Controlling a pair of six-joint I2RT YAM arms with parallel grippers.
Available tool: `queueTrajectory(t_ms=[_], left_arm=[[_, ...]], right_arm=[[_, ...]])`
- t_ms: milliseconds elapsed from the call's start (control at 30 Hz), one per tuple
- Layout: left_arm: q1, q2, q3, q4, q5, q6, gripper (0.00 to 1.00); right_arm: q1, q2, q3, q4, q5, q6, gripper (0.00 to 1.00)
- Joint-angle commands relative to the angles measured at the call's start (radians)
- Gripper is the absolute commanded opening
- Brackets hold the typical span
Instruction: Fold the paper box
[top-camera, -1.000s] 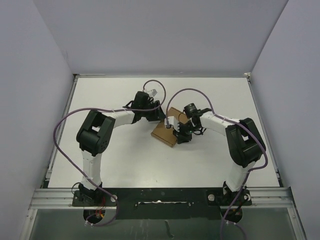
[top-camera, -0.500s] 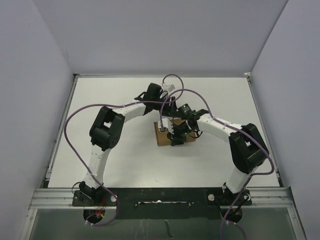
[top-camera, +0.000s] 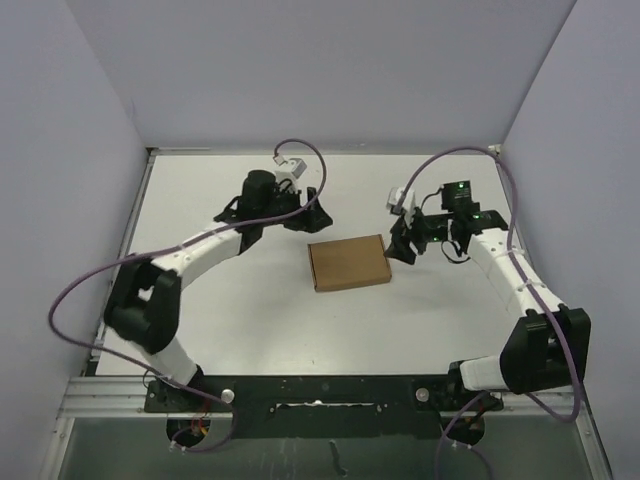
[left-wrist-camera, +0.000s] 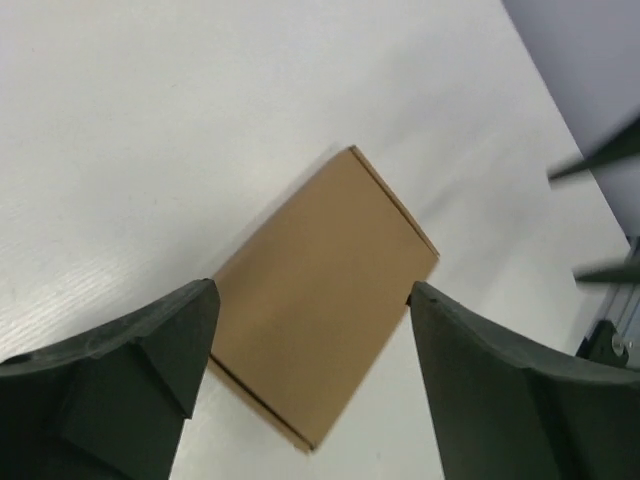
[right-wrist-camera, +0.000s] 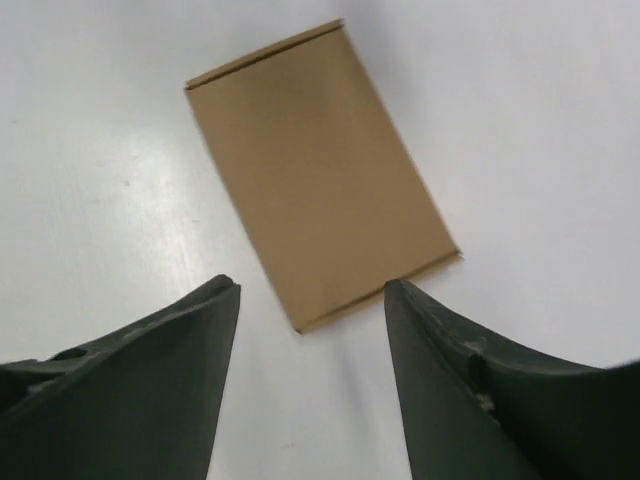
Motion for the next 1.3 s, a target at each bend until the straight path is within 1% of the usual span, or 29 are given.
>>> queueTrajectory(t_ms=[0,33,67,100,167,233,267,367,467,600,767,867,1067,1267], left_arm=[[-0.012,-0.411,-0.235,0.159,-0.061,0.092,0.85],[-0.011,-0.476,-0.273,0.142,-0.07,0.092,0.91],[-0.008,-0.536,-0.301,0.12,-0.085,0.085,0.97],[-0.004,-0.591,-0.32,0.098,-0.091,0.071,0.98],[0.007,-0.69,-0.328,0.038,-0.095,0.048,0.98],[0.017,-0.773,-0.287,-0.046,-0.095,0.045,0.98],[0.024,-0.806,-0.263,-0.093,-0.098,0.046,0.98],[0.043,-0.878,-0.165,-0.229,-0.138,0.045,0.98],[0.051,-0.906,-0.059,-0.371,-0.188,0.033,0.98],[0.051,-0.914,0.024,-0.456,-0.164,0.013,0.98],[0.051,-0.93,0.054,-0.48,-0.146,0.002,0.98],[0.051,-0.927,0.052,-0.489,-0.132,-0.004,0.98],[0.051,-0.937,0.039,-0.503,-0.131,-0.002,0.98],[0.051,-0.949,0.026,-0.497,-0.154,-0.001,0.98]], right_arm=[[-0.155,-0.133,-0.005,0.098,-0.062,0.117,0.73],[-0.173,-0.166,-0.008,0.124,-0.028,0.126,0.84],[-0.181,-0.208,-0.011,0.157,0.018,0.15,0.98],[-0.189,-0.238,0.002,0.174,0.049,0.169,0.98],[-0.203,-0.225,0.121,0.069,0.068,0.215,0.98],[-0.228,-0.198,0.232,0.031,0.046,0.325,0.98],[-0.237,-0.194,0.283,0.03,0.04,0.385,0.98],[-0.247,-0.216,0.341,0.097,0.053,0.567,0.98],[-0.259,-0.196,0.462,0.062,0.01,0.633,0.98],[-0.283,-0.191,0.561,0.05,-0.025,0.723,0.98],[-0.288,-0.214,0.613,0.05,0.118,0.914,0.98],[-0.293,-0.226,0.635,0.034,0.139,0.944,0.98],[-0.302,-0.241,0.632,0.018,0.169,0.933,0.98],[-0.301,-0.248,0.622,0.012,0.128,0.91,0.98]])
